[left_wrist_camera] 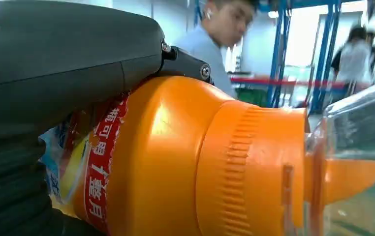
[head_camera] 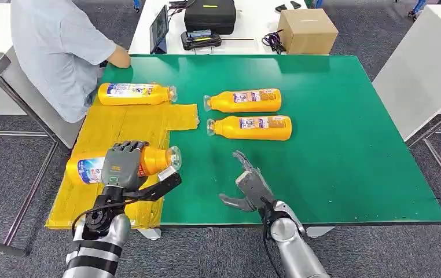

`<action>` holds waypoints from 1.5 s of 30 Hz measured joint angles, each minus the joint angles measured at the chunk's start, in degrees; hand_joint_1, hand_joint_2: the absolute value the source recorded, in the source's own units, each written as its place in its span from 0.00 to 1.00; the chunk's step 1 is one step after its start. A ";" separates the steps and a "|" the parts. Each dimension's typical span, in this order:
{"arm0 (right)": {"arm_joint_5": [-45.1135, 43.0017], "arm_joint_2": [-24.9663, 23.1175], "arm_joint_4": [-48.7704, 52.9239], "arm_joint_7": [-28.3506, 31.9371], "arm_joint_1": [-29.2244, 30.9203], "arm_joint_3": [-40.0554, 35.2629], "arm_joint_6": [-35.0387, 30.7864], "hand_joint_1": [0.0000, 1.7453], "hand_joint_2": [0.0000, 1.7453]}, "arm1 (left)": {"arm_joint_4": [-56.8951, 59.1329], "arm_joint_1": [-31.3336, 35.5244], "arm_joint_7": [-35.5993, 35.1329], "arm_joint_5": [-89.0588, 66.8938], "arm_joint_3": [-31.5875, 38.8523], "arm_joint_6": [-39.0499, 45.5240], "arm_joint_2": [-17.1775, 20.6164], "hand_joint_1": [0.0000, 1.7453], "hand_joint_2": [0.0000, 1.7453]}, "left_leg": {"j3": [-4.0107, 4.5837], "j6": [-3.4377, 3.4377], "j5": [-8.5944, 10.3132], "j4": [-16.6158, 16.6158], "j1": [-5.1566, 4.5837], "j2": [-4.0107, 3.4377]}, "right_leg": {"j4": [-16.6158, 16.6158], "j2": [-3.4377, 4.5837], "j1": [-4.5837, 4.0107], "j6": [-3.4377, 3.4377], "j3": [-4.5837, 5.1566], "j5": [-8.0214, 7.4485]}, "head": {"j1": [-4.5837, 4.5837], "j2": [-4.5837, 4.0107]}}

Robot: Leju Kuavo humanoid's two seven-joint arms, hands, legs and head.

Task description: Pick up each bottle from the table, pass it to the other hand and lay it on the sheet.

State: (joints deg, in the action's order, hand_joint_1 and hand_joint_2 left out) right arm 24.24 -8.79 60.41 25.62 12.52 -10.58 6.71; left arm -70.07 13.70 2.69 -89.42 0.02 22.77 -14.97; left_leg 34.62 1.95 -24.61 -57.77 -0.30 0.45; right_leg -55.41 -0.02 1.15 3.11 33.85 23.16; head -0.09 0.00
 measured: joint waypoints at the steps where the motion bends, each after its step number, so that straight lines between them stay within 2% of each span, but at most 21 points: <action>1: -0.09 0.11 0.00 0.22 -0.16 0.28 -0.02 0.00 1.00 | 1.73 0.44 -0.41 -0.11 -0.04 -0.17 0.35 1.00 1.00 | 0.01 0.00 0.00 0.00 0.00 0.01 | 0.00 0.00 0.00 0.00 0.00 0.00 | 0.00 0.00; 11: -0.68 0.39 -0.39 1.77 -0.51 1.81 0.04 0.00 1.00 | 13.63 4.72 -0.83 -0.57 -1.81 -2.03 3.19 0.98 1.00 | 0.04 0.00 -0.01 0.00 -0.01 0.03 | 0.00 -0.01 0.00 0.00 0.02 0.00 | 0.00 0.00; 12: -0.68 0.39 -0.44 1.84 -0.51 1.86 0.07 0.00 1.00 | 14.25 4.98 -0.32 -0.41 -1.81 -2.08 3.34 0.88 1.00 | 0.04 0.00 -0.01 0.00 -0.01 0.02 | 0.00 -0.01 0.00 0.00 0.02 0.00 | -0.02 0.00; 14: -0.68 0.41 -0.68 1.94 -0.50 1.88 0.07 0.00 1.00 | 15.91 5.56 1.78 1.21 -1.81 -2.05 3.65 0.80 1.00 | 0.03 0.00 0.00 0.00 0.00 0.02 | 0.00 -0.01 0.00 0.00 0.02 0.00 | 0.00 0.00; 16: -0.68 0.52 -0.94 2.01 -0.46 1.88 0.04 0.00 1.00 | 17.70 6.11 3.92 2.67 -1.81 -1.77 3.85 0.18 1.00 | 0.03 0.00 0.00 0.00 0.00 0.02 | 0.00 -0.01 0.00 0.00 0.01 0.00 | -0.02 0.00; 17: -0.74 0.63 -1.05 2.05 -0.44 1.88 0.02 0.00 1.00 | 18.49 6.45 4.49 2.89 -1.84 -1.62 3.93 0.06 1.00 | 0.03 0.00 0.00 0.00 0.00 0.04 | 0.00 -0.01 0.01 0.00 0.00 0.00 | 0.00 0.00; 21: -1.03 0.98 -1.66 2.51 -0.18 1.97 -0.02 0.00 1.00 | 21.92 7.88 6.30 3.67 -2.01 -0.48 4.39 0.06 1.00 | 0.02 0.00 0.00 0.00 -0.01 0.05 | 0.00 -0.02 0.01 0.00 -0.02 0.00 | 0.00 0.00; 22: -1.03 1.03 -1.81 2.58 -0.09 1.99 -0.02 0.00 1.00 | 22.62 8.13 6.32 3.58 -2.32 -0.41 4.50 0.00 1.00 | 0.01 0.00 0.00 0.00 -0.01 0.04 | 0.00 -0.01 0.01 0.00 -0.03 0.00 | -0.02 0.00; 27: -1.07 1.20 -2.45 2.60 0.18 2.03 -0.04 0.00 1.00 | 24.71 8.98 6.23 3.52 -3.08 -0.18 4.74 0.00 1.00 | -0.02 0.00 0.00 0.00 -0.01 0.05 | 0.00 -0.02 0.01 0.00 -0.08 0.00 | -0.02 0.00; 33: -1.09 1.20 -3.91 3.15 1.51 2.03 -0.28 0.00 1.00 | 29.10 11.80 4.50 2.99 -3.37 -3.65 4.85 0.00 1.00 | -0.29 0.01 0.00 0.02 -0.01 0.14 | 0.01 -0.08 0.01 -0.02 -0.41 0.02 | -0.02 0.00; 37: -1.09 1.22 -4.96 3.45 2.48 2.08 -0.79 0.00 1.00 | 31.84 13.30 3.39 2.99 -3.37 -3.56 4.92 0.00 1.00 | -0.64 0.00 0.00 0.03 -0.01 0.16 | 0.03 -0.08 0.01 -0.03 -0.74 0.04 | -0.02 0.00; 45: -0.61 1.27 -5.60 3.54 2.47 3.23 -1.60 0.00 1.00 | 32.23 13.17 3.28 1.66 -3.85 -1.14 4.57 0.00 1.00 | -0.71 -0.02 0.15 0.04 -0.01 0.13 | 0.03 -0.06 0.01 -0.02 -0.77 -0.03 | 0.00 0.00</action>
State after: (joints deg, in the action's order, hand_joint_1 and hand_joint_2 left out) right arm 23.63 -7.52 54.82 29.16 14.99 -7.34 5.11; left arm -37.84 26.87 5.97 -87.76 -3.83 21.64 -10.40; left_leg 33.92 1.93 -24.46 -57.74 -0.31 0.58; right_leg -55.38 -0.09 1.15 3.09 33.08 23.13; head -0.09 0.00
